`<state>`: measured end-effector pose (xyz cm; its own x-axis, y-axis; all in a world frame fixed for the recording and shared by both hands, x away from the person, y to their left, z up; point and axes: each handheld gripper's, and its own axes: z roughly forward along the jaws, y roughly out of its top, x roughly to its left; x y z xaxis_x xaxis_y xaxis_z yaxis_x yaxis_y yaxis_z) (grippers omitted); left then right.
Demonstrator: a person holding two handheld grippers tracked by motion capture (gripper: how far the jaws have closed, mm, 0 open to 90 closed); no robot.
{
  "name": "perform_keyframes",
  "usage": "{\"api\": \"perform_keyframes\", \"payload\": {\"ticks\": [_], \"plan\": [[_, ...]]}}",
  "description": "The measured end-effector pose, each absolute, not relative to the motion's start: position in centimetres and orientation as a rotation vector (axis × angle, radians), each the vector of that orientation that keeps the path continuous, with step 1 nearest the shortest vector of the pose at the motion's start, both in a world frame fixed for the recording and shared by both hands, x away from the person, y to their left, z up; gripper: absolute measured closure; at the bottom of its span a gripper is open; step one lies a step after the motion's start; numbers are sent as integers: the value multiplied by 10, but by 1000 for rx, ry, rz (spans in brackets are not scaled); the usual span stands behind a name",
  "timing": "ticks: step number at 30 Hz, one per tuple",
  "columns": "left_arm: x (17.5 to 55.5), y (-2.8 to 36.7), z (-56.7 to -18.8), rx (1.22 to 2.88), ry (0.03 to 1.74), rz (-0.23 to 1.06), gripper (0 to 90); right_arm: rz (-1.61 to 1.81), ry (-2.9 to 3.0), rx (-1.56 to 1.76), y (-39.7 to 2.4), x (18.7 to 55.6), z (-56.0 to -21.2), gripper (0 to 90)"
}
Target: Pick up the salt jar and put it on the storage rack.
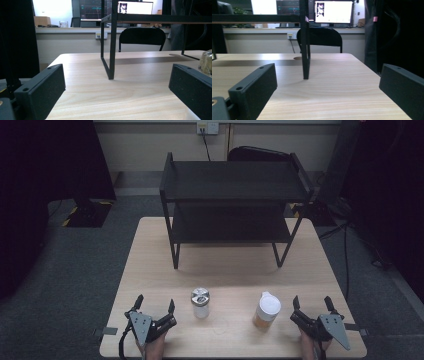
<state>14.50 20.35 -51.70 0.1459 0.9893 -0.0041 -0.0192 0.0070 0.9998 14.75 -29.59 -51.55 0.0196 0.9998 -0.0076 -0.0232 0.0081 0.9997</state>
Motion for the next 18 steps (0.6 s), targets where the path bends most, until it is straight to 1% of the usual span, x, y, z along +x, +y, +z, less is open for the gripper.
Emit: {"api": "perform_keyframes", "payload": {"ticks": [18], "plan": [[145, 204, -517, 1256, 1089, 1106, 1, 1205, 1186, 1192, -297, 147, -516, 0]]}}
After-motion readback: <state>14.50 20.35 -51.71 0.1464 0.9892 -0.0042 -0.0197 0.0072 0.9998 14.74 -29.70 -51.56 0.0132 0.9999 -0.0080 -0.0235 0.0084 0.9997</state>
